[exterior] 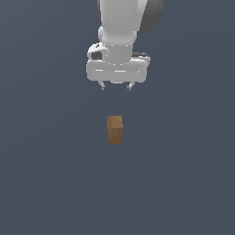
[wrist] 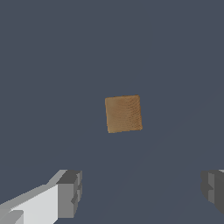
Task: Pick up the object and move it to a goal position.
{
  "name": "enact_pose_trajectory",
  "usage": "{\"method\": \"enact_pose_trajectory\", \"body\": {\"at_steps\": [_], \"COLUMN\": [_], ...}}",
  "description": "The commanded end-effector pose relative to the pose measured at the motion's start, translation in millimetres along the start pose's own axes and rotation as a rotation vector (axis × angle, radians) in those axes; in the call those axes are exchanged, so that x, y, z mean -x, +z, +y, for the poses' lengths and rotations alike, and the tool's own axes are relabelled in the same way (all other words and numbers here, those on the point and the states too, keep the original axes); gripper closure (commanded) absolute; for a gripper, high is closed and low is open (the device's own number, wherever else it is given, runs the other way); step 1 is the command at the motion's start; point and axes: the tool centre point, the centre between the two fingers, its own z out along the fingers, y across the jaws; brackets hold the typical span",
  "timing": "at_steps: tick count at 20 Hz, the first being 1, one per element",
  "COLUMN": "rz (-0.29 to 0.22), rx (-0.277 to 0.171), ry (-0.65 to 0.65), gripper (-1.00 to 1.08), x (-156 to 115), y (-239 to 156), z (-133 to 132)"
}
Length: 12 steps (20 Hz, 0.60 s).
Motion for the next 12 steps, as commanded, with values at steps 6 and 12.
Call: {"method": "enact_pose_trajectory", "body": {"at_steps": [6, 12], "rz": [-0.007, -0.014], "rx": [0.014, 0.031], "ry": [0.002, 0.006], "gripper": [-0.92, -0.92], "x": [2.3, 5.9], "y": [-1.0, -4.1], "z": [9.4, 19.3]}}
